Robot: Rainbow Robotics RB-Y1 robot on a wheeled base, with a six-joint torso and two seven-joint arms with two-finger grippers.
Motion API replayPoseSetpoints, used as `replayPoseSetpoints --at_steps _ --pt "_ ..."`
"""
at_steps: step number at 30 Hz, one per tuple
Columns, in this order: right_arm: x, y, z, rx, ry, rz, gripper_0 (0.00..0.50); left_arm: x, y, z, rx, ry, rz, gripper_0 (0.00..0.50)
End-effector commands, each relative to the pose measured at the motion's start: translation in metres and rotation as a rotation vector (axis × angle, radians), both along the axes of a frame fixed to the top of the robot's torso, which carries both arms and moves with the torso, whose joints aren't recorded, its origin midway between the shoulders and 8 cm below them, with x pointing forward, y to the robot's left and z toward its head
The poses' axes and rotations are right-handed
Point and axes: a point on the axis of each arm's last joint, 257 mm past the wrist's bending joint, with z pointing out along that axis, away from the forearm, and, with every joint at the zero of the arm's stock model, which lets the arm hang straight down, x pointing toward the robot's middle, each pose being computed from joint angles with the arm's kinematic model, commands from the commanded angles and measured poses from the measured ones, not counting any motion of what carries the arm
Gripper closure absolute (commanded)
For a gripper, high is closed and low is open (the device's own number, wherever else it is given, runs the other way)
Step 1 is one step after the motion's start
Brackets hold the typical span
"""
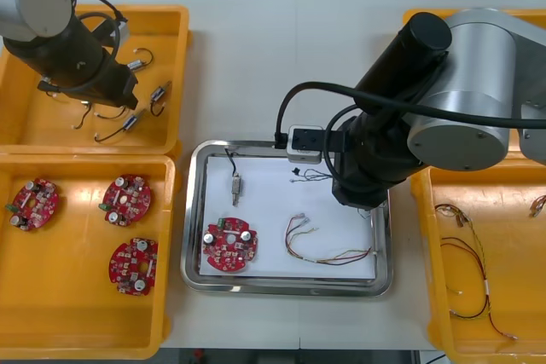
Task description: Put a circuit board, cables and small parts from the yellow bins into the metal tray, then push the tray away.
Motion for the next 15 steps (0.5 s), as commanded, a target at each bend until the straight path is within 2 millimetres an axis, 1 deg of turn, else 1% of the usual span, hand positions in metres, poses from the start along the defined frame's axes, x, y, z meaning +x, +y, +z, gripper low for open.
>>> replayPoseSetpoints --at_steps 1,6,13,14,15 --pt "0.016 0.018 0.005 -0.048 -0.067 0.11 0.5 0.017 -0.018 0.012 0.136 -0.067 -0.185 0.0" --pt "0.03 0.018 -0.002 -0.06 -0.09 0.13 0.5 0.017 -0.017 0.001 0.181 -0.057 -0.194 0.0" --pt "0.037 0.02 -0.02 -0.065 -0.105 0.145 0.5 0.016 -0.018 -0.011 0.179 -0.041 -0.194 0.0" --pt "0.037 0.02 -0.02 -0.065 -0.105 0.145 0.5 0.016 -0.018 -0.011 0.179 -0.041 -0.194 0.0" --pt "0.038 0.019 -0.027 -0.078 -0.114 0.153 0.5 0.016 -0.017 -0.015 0.179 -0.039 -0.192 0.0"
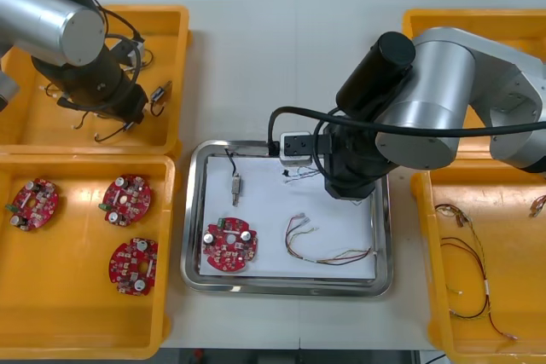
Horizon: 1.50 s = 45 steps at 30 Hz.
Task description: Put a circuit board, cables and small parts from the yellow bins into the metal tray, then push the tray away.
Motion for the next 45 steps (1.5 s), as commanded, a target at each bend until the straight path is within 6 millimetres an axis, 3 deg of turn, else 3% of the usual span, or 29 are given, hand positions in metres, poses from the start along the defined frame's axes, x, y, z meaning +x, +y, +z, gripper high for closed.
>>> replayPoseSetpoints --at_steps 1,6,20,21,24,32,33,34,36,37,45 --pt "0.005 0.014 -0.005 -0.024 -0.054 0.066 0.5 0.016 -0.017 0.013 0.055 -0.04 -0.152 0.0" --pt "0.005 0.014 -0.019 -0.016 -0.05 0.077 0.5 0.02 -0.017 0.001 0.002 -0.036 -0.137 0.0" --pt "0.021 0.003 -0.026 -0.061 -0.11 0.079 0.5 0.022 -0.024 -0.007 0.006 -0.04 -0.147 0.0" --pt "0.021 0.003 -0.027 -0.06 -0.109 0.077 0.5 0.022 -0.024 -0.007 0.006 -0.04 -0.147 0.037" --pt "0.022 0.003 -0.029 -0.057 -0.106 0.069 0.5 0.022 -0.025 -0.007 0.003 -0.04 -0.147 0.5" --pt "0.029 0.0 -0.033 -0.046 -0.098 0.039 0.493 0.021 -0.027 -0.009 0.002 -0.037 -0.15 0.5" --pt "0.029 0.0 -0.034 -0.048 -0.096 0.041 0.477 0.021 -0.027 -0.009 0.002 -0.037 -0.151 0.5" --pt "0.031 -0.001 -0.034 -0.052 -0.102 0.041 0.362 0.021 -0.027 -0.009 0.004 -0.038 -0.151 0.5" --pt "0.03 0.0 -0.034 -0.048 -0.102 0.04 0.079 0.021 -0.027 -0.008 0.003 -0.039 -0.15 0.5" --pt "0.03 0.0 -0.034 -0.05 -0.101 0.039 0.0 0.021 -0.027 -0.009 0.003 -0.039 -0.151 0.5" --pt "0.031 -0.002 -0.036 -0.052 -0.097 0.03 0.0 0.025 -0.026 0.003 -0.003 -0.064 -0.152 0.5"
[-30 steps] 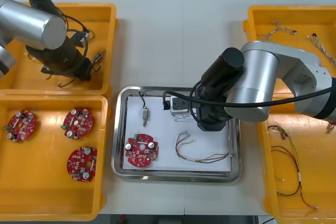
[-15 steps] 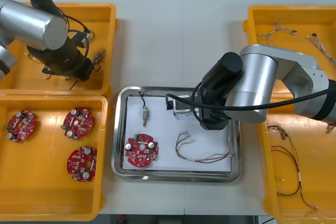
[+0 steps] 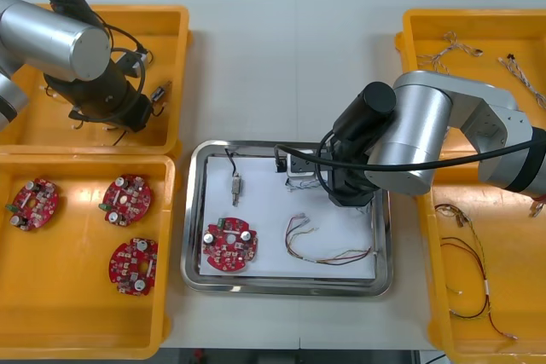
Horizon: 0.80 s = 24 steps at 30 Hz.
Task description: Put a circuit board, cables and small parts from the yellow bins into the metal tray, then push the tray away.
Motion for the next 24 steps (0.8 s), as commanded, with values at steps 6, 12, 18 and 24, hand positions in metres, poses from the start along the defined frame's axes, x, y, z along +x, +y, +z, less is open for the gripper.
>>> replayPoseSetpoints --at_steps 6,12,18,24 --pt "0.004 0.019 0.016 0.011 -0.034 0.034 0.0 0.023 -0.021 0.049 0.012 -0.102 -0.154 0.5" --pt "-0.002 0.025 0.033 0.019 -0.042 0.029 0.0 0.029 -0.017 0.067 0.003 -0.136 -0.15 0.5" --pt "-0.012 0.033 0.057 0.052 -0.039 -0.035 0.0 0.03 -0.011 0.083 0.026 -0.155 -0.15 0.5" --pt "-0.036 0.04 0.083 0.069 -0.008 -0.137 0.0 0.024 -0.01 0.1 0.047 -0.146 -0.152 0.5"
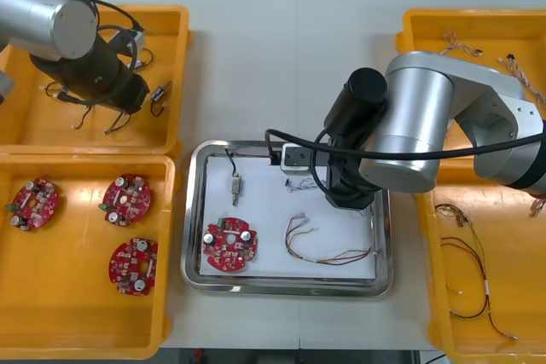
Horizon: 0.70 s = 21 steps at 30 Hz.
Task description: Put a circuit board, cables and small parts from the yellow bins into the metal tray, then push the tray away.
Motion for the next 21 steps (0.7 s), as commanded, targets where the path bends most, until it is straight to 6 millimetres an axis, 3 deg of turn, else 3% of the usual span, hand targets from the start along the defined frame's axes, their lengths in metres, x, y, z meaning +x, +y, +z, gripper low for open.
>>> replayPoseSetpoints --at_steps 1,13,17,21 --pt "-0.01 0.035 0.05 0.077 -0.038 -0.02 0.0 0.013 -0.004 0.062 0.056 -0.081 -0.092 0.5" --pt "-0.05 0.001 0.089 0.104 0.071 -0.252 0.0 -0.004 -0.008 0.087 0.029 -0.026 -0.015 0.5" --pt "-0.05 0.004 0.109 0.188 0.054 -0.304 0.0 -0.012 -0.017 0.094 0.021 -0.016 0.024 0.5" --pt "-0.048 -0.017 0.117 0.277 0.051 -0.427 0.0 -0.02 -0.034 0.103 -0.012 -0.013 0.054 0.5"
